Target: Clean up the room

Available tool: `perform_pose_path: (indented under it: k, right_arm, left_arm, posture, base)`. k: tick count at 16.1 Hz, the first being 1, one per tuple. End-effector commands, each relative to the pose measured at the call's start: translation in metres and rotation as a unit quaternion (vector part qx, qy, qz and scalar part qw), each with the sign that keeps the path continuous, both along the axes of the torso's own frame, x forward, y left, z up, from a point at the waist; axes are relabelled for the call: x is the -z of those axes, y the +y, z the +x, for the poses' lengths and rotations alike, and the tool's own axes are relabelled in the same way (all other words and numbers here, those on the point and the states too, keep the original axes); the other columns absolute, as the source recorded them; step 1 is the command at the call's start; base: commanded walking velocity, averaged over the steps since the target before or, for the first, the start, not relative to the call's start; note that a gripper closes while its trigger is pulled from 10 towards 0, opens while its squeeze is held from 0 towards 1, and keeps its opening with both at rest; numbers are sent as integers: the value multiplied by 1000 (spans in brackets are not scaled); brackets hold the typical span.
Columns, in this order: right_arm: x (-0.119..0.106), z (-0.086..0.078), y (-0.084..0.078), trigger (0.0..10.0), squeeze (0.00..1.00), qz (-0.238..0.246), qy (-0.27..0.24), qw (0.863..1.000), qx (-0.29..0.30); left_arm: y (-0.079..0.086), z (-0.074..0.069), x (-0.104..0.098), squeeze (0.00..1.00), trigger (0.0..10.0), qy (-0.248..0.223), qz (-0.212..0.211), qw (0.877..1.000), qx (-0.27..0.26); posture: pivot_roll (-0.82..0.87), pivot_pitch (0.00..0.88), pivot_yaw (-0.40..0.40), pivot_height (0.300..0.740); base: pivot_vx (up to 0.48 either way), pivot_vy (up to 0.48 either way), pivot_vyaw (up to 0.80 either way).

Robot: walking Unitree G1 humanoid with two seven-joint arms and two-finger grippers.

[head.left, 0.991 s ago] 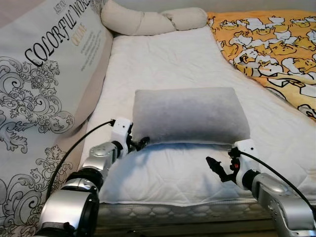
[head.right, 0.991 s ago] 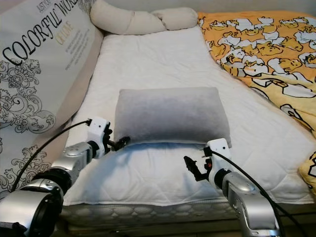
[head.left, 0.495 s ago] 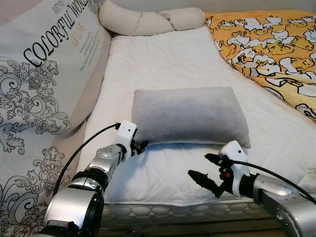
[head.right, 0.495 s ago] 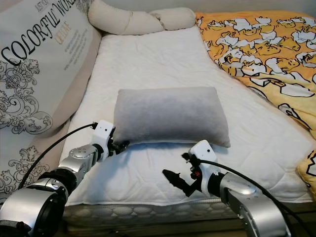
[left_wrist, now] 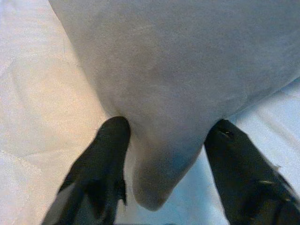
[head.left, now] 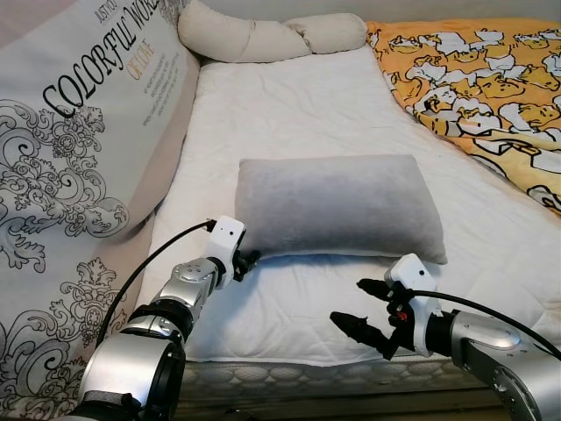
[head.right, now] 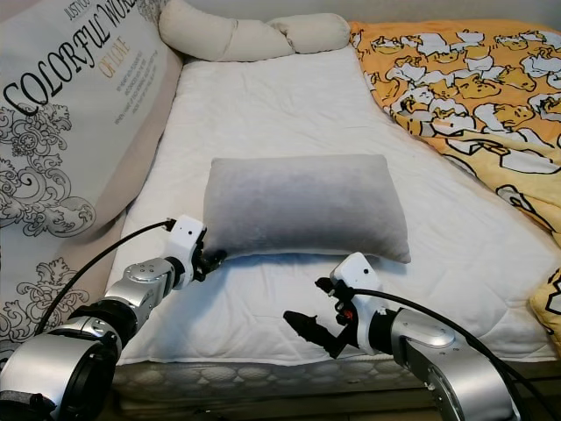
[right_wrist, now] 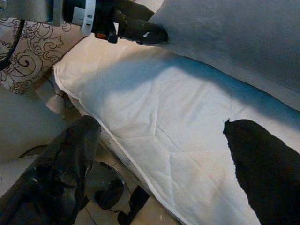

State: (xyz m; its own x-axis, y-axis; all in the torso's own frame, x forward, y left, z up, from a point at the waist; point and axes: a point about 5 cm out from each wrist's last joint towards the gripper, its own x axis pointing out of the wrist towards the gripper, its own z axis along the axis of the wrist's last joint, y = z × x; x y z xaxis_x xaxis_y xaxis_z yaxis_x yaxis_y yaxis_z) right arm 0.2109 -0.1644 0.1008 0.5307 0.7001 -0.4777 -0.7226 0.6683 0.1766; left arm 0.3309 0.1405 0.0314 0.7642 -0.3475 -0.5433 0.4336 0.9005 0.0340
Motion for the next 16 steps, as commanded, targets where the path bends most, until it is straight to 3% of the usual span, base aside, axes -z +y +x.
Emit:
perform_pose_path:
  k: [1,4,6,9,11,13,15,16]
  right_arm:
    - [-6,0,2,10000,0,1,-9,1000,-12]
    - [-4,2,0,10000,0,-8,-9,1000,-1]
    - [3,7,-8,10000,0,-46,-7,998,34]
    - [19,31,-25,10000,0,-95,-11,983,156]
    - [29,42,-31,10000,0,-99,2,970,223]
    - [41,52,-39,10000,0,-117,18,953,279]
    - [51,64,-46,10000,0,-123,25,938,322]
    - [58,73,-47,10000,0,-123,29,931,341]
  left_arm:
    - [2,0,0,0,0,5,5,1000,1]
    - [1,0,0,0,0,8,-4,1000,1]
    - [0,0,-1,0,0,9,-15,1000,7]
    - [-12,1,-7,0,0,14,-76,995,63]
    - [-18,-1,-9,0,0,11,-100,990,101]
    - [-25,-7,-10,0,0,11,-124,980,154]
    - [-38,-18,-11,0,0,15,-155,959,236]
    - [-47,-29,-15,0,0,14,-178,939,294]
  posture:
    - [-291,0,109,740]
    - [-291,0,110,740]
    - [-290,0,110,740]
    - [-243,0,109,740]
    - [-188,0,96,740]
    - [-149,0,84,740]
    - [-87,0,66,740]
    - [-67,0,61,740]
  base:
    - [0,0,0]
    - [0,0,0]
    - [0,0,0]
    - [0,0,0]
    - [0,0,0]
    - [0,0,0]
    - [0,0,0]
    - [0,0,0]
